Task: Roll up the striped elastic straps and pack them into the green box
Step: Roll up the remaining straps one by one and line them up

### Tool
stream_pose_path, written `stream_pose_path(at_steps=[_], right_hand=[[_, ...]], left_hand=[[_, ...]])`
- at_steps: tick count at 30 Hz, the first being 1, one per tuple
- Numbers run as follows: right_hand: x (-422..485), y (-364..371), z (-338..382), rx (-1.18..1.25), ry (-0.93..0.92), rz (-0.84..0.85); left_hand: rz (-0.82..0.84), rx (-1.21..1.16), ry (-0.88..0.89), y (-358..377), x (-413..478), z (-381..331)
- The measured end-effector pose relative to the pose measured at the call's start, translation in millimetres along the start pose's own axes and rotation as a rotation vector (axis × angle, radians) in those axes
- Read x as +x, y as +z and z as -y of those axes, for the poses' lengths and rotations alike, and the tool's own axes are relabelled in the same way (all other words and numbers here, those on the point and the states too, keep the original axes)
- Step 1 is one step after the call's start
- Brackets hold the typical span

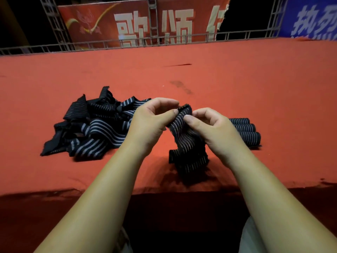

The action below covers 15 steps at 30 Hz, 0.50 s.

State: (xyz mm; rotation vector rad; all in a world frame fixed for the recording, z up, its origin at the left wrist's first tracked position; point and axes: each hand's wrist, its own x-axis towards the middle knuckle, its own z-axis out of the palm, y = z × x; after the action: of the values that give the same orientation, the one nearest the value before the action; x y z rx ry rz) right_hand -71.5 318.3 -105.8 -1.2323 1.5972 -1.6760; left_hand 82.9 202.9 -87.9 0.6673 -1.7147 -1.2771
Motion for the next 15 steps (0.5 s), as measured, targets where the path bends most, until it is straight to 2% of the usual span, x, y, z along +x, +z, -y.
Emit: stream_pose_path(at_steps=[3, 7, 15], right_hand=[[-7, 4, 24, -0.002, -0.062, 0.011], [-17, 4, 53, -0.020, -0.103, 0.142], [-23, 6, 91, 0.211, -0.079, 0.304]], left_hand=[[-0.058, -0.015, 0.018, -7, -5, -26], [-0.117, -0.061, 0.032, -23, -5, -59], [0.020, -0.205, -0.002, -36, -16, -111]])
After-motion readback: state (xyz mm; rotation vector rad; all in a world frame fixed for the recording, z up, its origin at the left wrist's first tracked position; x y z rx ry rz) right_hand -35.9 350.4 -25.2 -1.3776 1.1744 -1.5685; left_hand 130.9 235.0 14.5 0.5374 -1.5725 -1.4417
